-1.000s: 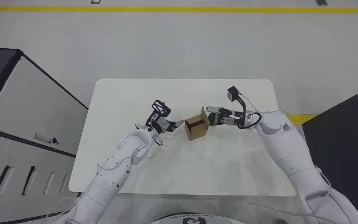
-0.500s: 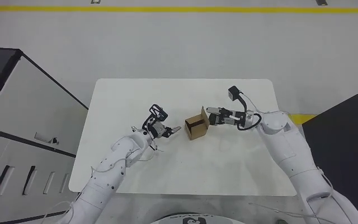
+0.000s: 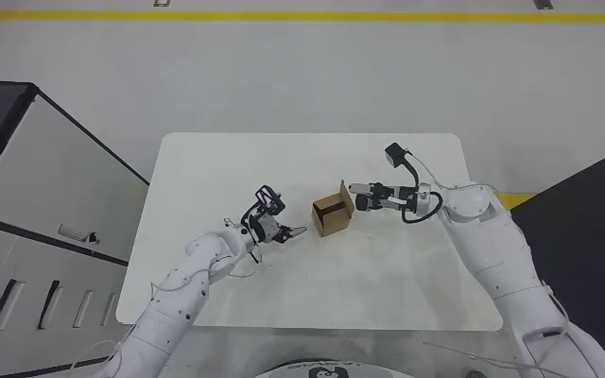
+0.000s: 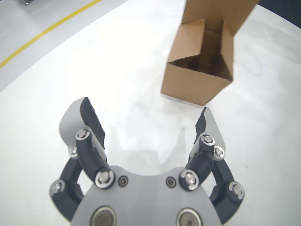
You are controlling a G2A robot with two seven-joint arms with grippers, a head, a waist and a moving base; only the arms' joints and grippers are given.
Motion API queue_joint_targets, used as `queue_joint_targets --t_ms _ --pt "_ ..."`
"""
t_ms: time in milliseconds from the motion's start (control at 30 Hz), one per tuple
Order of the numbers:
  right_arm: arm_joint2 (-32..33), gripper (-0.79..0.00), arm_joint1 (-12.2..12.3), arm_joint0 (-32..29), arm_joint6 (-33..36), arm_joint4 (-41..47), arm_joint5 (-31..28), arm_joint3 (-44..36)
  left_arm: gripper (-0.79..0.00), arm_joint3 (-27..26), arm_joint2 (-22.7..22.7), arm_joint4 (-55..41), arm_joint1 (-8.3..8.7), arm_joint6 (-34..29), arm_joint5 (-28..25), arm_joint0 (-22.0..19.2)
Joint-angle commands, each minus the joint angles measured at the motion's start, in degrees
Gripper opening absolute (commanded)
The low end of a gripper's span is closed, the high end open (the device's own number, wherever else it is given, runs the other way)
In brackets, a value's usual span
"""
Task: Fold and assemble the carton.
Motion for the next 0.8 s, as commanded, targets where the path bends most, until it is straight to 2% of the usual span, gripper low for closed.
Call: queue_joint_targets --t_ms 0,233,333,533,767 --pt "0.0 0.0 0.0 0.0 0.0 0.0 0.0 0.0 -0.785 0.2 0.3 0.4 0.03 0.1 -1.1 -0.2" --pt "0.0 0.0 0.0 0.0 0.0 0.0 0.0 0.0 -0.785 0.4 0.3 2.3 0.16 -0.6 -0.2 -0.3" --pt "0.0 0.0 0.0 0.0 0.0 0.0 0.0 0.0 -0.785 0.9 2.1 3.6 0.1 1.1 -2.5 -0.2" --pt "0.0 0.0 0.0 0.0 0.0 0.0 0.0 0.0 -0.785 5.5 6.7 3.2 -1.29 3.9 -1.4 -3.9" --pt "0.0 0.0 0.0 0.0 0.0 0.0 0.0 0.0 -0.785 7.4 9.1 3.8 -2.05 5.2 -1.0 -6.5"
